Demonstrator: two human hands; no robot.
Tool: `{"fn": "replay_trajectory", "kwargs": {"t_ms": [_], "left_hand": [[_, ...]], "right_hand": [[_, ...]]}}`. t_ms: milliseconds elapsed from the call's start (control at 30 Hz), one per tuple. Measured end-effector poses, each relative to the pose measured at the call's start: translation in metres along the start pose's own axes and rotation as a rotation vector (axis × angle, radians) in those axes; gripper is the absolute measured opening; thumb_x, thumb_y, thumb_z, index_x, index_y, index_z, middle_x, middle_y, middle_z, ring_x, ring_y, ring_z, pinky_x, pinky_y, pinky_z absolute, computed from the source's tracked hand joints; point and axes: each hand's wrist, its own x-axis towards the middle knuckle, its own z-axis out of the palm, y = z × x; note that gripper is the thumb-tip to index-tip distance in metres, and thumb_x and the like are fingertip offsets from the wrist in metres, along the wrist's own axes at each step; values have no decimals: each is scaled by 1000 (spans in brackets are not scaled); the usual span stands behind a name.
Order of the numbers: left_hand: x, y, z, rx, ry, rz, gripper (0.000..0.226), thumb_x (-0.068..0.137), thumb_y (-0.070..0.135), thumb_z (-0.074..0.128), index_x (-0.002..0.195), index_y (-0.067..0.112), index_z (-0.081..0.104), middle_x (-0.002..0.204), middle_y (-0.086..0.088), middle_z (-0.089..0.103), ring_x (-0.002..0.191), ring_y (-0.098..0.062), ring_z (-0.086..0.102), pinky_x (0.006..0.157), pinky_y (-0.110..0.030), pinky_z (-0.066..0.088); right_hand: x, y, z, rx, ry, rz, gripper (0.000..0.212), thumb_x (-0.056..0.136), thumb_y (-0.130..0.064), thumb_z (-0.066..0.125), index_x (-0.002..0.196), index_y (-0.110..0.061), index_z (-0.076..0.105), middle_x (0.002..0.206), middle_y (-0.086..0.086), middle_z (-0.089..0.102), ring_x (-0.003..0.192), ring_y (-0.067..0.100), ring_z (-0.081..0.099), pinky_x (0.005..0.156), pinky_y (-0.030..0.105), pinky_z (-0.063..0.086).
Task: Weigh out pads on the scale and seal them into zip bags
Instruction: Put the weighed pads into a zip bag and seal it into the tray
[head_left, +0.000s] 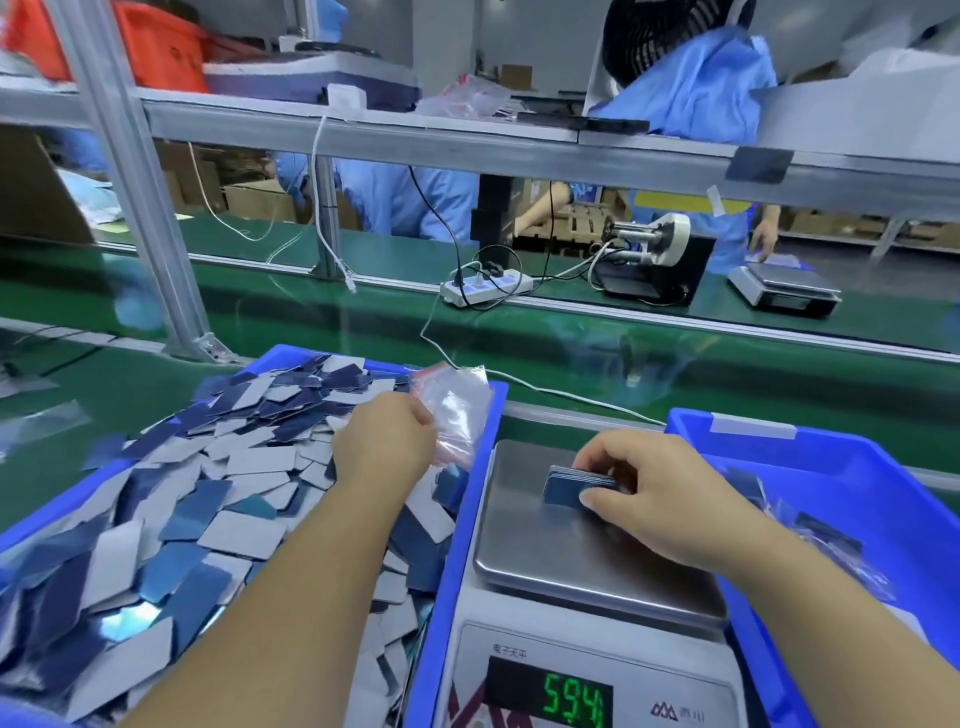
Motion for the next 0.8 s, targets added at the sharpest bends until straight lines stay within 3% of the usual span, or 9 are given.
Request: {"fn": "replay_trajectory", "kwargs": {"t_ms": [100,167,233,300,367,433,567,700,800], "left_hand": [[-2,0,-7,-91,38,-5,21,87,17,57,73,26,70,77,5,69,76,-24,61,57,-27,43],[-3,2,-13,-163,95,11,19,86,19,57,74,24,71,75,5,69,76,-24,62,57,-27,46],[-5,9,-18,-323,124,63,16,87,22,59,76,25,70,73,12,68,74,-12,63,59,-26,47],[-12,21,-21,-611,38,127,15,86,19,66,72,25,69,64,17,65,61,0,58,55,-22,45],[-23,34,-21,-909,-139,156,21,83,13,71,65,23,64,60,14,61,58,-3,54,55,-15,44],[-32,44,-18,-1098,-305,164,19,74,14,74,65,24,61,65,5,63,64,-11,58,58,-19,47],[-40,52,-18,-1237,-459,204,14,70,14,68,75,16,55,69,-1,65,62,-13,61,57,-20,49],[-45,52,-18,-1204,-459,239,22,79,3,75,79,13,56,70,-4,64,62,-14,62,59,-23,51],[-46,52,-22,-1297,-571,218,27,71,17,82,83,15,58,75,-3,63,63,-14,62,59,-25,52]], "right_hand": [[2,-6,-2,28,-7,24,19,84,-18,72,80,-35,65,79,-29,65,68,-1,59,61,10,43],[7,-14,-9,25,1,-19,18,83,-18,73,79,-34,65,78,-28,64,65,-2,56,60,11,42],[17,-21,-16,80,8,-39,16,81,-18,75,78,-31,66,71,-22,65,57,-1,52,56,12,42],[25,-25,-17,332,-2,15,12,78,-16,77,79,-25,68,67,-11,66,55,5,52,54,16,43],[29,-22,-10,759,20,97,9,72,-15,73,78,-18,69,71,1,65,58,16,49,54,23,41],[27,-18,-3,1018,61,146,10,69,-14,71,78,-17,71,77,6,65,63,20,47,54,26,38],[25,-7,-1,1070,53,111,14,73,-12,69,80,-22,75,89,-1,72,64,13,52,53,23,41],[23,-4,3,1147,37,145,11,70,-9,70,77,-18,72,78,7,66,58,13,51,49,21,40],[24,-5,3,1211,77,133,11,71,-8,69,75,-19,72,75,6,64,52,11,49,48,20,39]]}}
